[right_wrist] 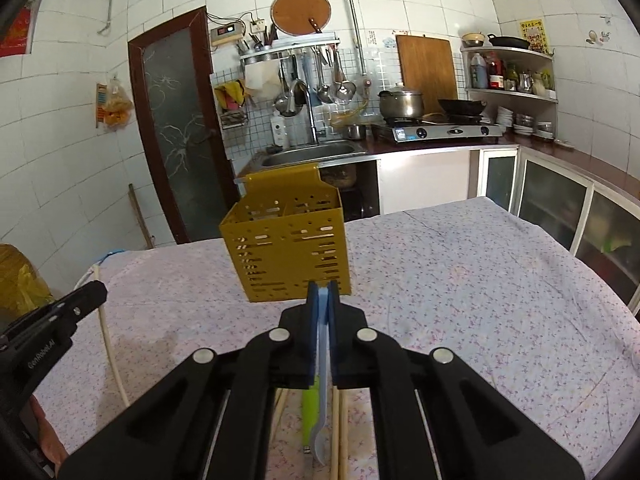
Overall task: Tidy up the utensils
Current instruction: 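Lift both held utensils into the yellow holder and open both tools, then move both open tools back down to the remaining utensils, then grasp a wooden chopstick with the right tool while the left tool grasps another chopstick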
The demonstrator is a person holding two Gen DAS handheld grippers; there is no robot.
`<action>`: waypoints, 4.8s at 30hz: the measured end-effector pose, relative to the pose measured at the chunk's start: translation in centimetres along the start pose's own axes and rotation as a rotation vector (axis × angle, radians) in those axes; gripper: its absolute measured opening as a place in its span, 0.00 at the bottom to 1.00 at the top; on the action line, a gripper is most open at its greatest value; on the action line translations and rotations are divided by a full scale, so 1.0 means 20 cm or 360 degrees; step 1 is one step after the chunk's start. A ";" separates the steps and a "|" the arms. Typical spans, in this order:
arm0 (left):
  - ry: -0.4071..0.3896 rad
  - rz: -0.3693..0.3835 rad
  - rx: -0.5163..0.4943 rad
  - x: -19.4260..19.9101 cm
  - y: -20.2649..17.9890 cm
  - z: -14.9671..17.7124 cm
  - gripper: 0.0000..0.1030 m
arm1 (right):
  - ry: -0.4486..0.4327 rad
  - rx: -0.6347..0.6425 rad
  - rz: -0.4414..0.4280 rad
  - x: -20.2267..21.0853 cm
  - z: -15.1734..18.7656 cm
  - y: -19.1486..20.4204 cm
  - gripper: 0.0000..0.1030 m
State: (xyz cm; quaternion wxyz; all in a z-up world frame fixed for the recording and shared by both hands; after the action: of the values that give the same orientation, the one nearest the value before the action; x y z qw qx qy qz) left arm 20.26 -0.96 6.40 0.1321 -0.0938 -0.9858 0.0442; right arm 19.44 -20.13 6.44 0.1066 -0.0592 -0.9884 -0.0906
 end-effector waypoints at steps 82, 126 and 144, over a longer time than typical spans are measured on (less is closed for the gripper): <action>0.0291 -0.0308 -0.0071 -0.39 0.18 0.23 0.95 | 0.0289 0.0231 0.0043 -0.28 0.11 -0.23 0.80; 0.0695 -0.0298 -0.0067 -0.47 0.12 0.67 0.95 | 0.0672 0.0232 0.0082 -0.45 0.48 -0.10 0.30; 0.0686 -0.0252 -0.0099 -0.42 0.04 0.65 0.68 | 0.0686 0.0178 -0.0019 -0.34 0.49 -0.15 0.08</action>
State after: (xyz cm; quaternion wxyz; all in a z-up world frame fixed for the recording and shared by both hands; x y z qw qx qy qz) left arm 24.74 -2.68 -8.36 0.3398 -0.0277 -0.9399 -0.0178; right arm 23.63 -21.83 -4.88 0.3179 -0.0266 -0.9466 -0.0468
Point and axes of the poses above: each gripper's, at about its wrist camera, not at the fingertips, and x roughly against the way its jaws point, y to its left, z to its underside, the point moved 3 cm from there along -x, roughly the way its jaws point, and after that the axes turned 14 degrees about -y, right-handed, at the moved point
